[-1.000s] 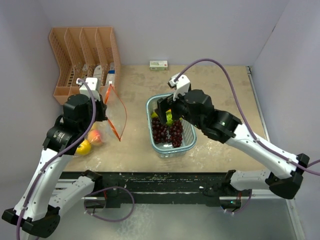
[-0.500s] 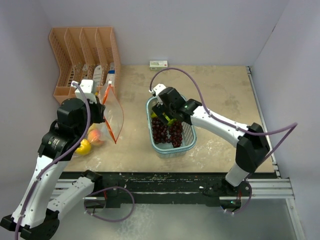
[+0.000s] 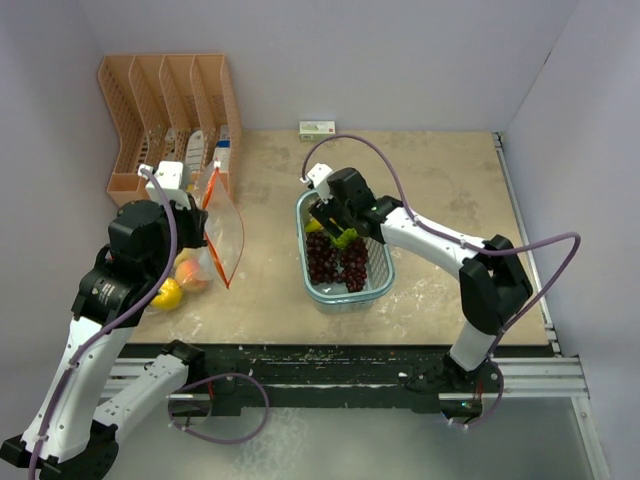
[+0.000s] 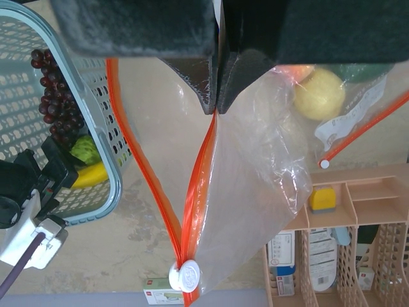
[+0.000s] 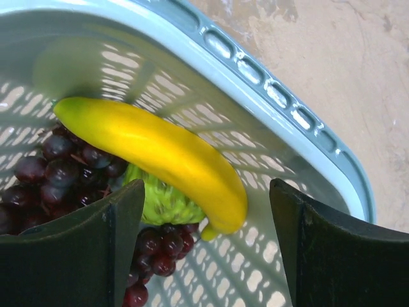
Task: Place the food in the zip-top bag and seal the zipper
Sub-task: Pick up the fake fruit from the bin.
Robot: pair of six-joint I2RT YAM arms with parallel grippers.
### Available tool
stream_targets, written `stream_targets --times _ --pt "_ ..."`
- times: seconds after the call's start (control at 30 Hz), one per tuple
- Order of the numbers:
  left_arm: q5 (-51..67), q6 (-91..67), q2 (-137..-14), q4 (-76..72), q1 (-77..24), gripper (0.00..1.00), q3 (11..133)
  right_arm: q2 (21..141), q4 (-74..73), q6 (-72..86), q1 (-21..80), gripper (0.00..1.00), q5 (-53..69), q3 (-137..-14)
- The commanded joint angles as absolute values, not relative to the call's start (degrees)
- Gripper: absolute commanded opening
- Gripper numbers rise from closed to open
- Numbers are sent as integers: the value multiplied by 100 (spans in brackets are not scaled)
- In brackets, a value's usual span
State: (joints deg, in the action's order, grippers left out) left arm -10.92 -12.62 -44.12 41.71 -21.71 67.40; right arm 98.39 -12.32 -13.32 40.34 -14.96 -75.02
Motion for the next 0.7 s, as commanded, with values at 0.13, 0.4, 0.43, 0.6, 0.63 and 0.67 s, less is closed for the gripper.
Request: stream_targets --times 0.13,0.4,0.43,0.6,0.63,0.67 --pt "-1171 -1149 -4315 4074 -2137 0 6983 10155 -822 -1371 3981 67 -1272 -7398" --pt "-1101 -1186 -4307 4066 -2132 0 6961 10357 -823 -1206 3982 27 -1730 -7286" --pt "-1099 -1188 -4314 4066 -2136 0 6966 10286 -851 -1183 3976 18 -1776 -7291" --pt "-1107 -1186 -4356 4079 -2134 0 7005 9636 -1053 -895 3984 0 -1767 -7404" --pt "-1107 -1186 -4367 4076 -2141 0 7000 9486 -1090 -818 3982 0 -1729 -7435" --pt "-1115 -1198 -4376 4071 -2134 0 6986 9321 -1203 -753 3986 0 -1691 -7473"
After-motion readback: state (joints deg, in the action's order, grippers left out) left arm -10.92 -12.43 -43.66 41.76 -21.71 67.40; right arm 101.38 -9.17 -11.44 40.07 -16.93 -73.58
